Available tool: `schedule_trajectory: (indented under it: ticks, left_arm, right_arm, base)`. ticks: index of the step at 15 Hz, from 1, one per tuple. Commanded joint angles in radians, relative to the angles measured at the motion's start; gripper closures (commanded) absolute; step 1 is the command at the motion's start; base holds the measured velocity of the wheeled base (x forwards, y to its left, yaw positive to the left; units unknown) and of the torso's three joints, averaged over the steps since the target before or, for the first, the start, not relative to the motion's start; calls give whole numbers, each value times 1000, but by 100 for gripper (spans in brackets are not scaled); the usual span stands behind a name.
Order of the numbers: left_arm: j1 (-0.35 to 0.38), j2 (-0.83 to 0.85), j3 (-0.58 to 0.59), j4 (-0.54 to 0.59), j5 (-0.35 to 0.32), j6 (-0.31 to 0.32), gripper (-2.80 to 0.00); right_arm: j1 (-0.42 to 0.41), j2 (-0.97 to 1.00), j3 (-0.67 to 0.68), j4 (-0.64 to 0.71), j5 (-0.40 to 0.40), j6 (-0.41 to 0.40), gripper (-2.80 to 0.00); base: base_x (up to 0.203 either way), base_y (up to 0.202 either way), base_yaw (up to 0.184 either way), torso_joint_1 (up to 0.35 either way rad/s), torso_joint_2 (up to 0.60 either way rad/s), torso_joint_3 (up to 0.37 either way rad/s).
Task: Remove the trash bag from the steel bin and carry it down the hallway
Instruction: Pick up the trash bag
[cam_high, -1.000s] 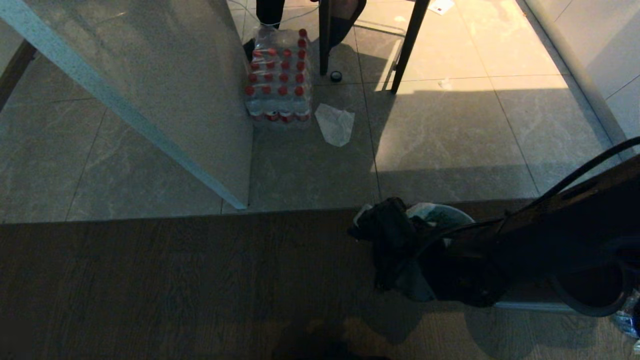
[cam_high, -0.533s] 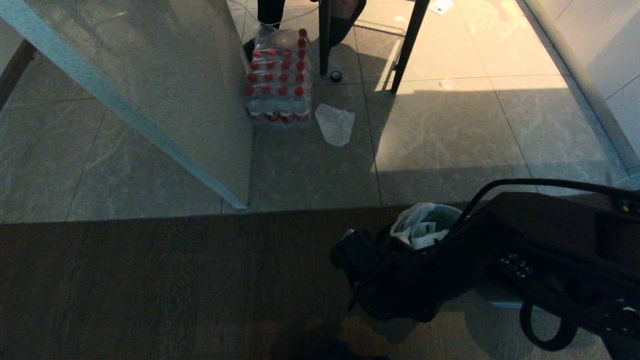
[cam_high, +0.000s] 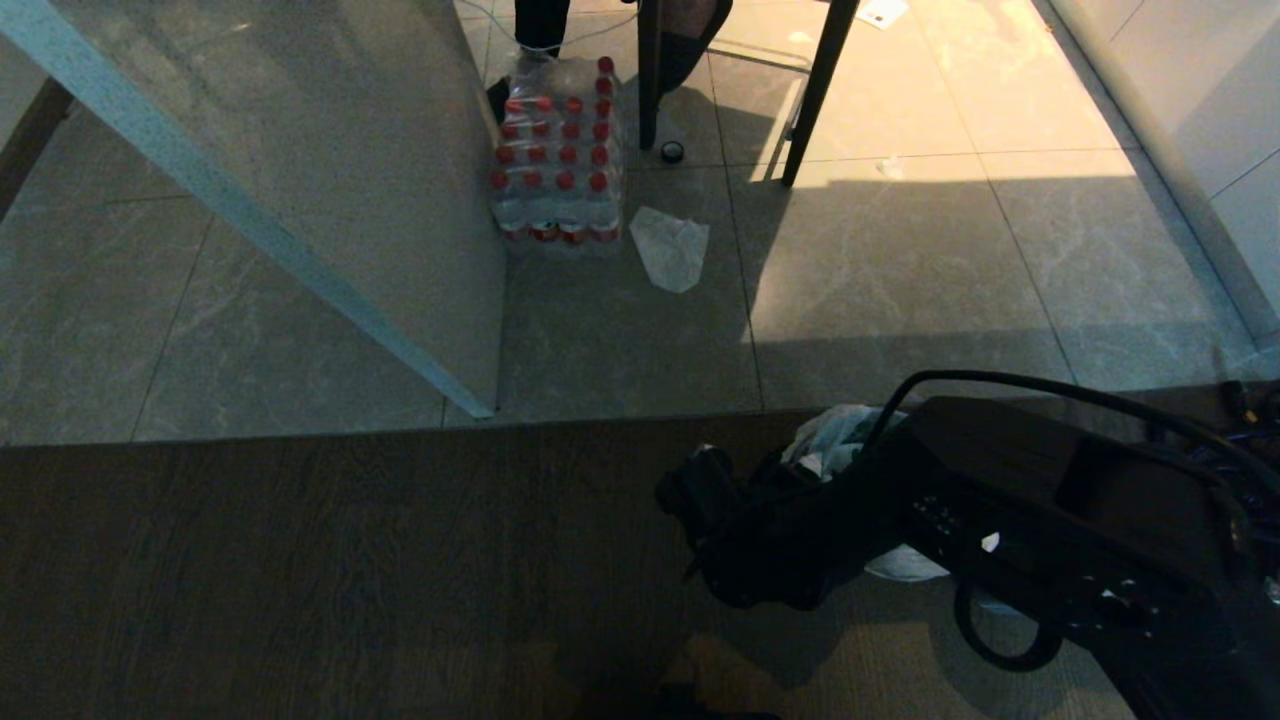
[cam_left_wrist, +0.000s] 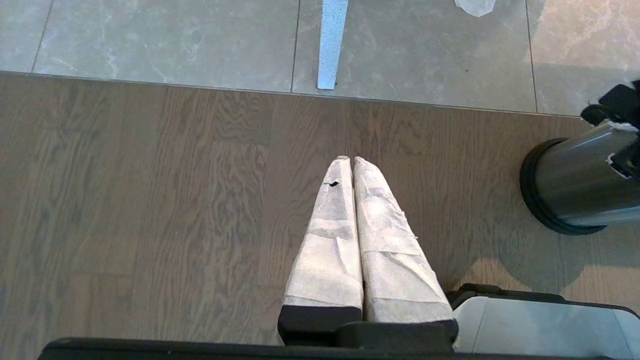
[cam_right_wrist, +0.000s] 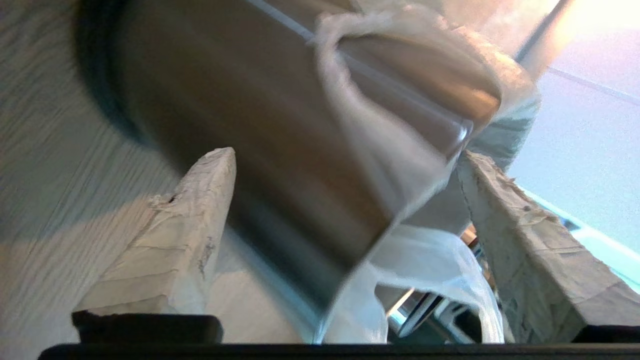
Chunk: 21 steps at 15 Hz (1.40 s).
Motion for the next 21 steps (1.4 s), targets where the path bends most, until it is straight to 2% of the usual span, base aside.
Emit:
schedule_trajectory:
  ticks: [1, 5, 8, 13, 19, 21]
  left_arm:
    - [0, 0, 0, 0, 1, -1, 0]
    - [0, 0, 0, 0, 1, -1, 0]
    - [0, 0, 0, 0, 1, -1, 0]
    - [1, 0, 0, 0, 1, -1, 0]
    - [1, 0, 0, 0, 1, -1, 0]
    - [0, 0, 0, 0, 1, -1, 0]
  right_arm:
    - [-22, 44, -55, -10, -18, -5, -280]
    - [-33, 89, -195, -9, -74, -34, -280]
    - [-71, 132, -336, 13, -96, -68, -280]
    - [-105, 133, -288, 70, -137, -109, -280]
    - [-95, 86, -261, 77, -138, -121, -280]
    - [-78, 71, -265, 129, -151, -127, -280]
  base:
    - [0, 0, 0, 0, 0, 0]
    - [0, 0, 0, 0, 0, 0]
    - [0, 0, 0, 0, 0, 0]
    - [0, 0, 0, 0, 0, 0]
    - [0, 0, 0, 0, 0, 0]
    - [0, 0, 0, 0, 0, 0]
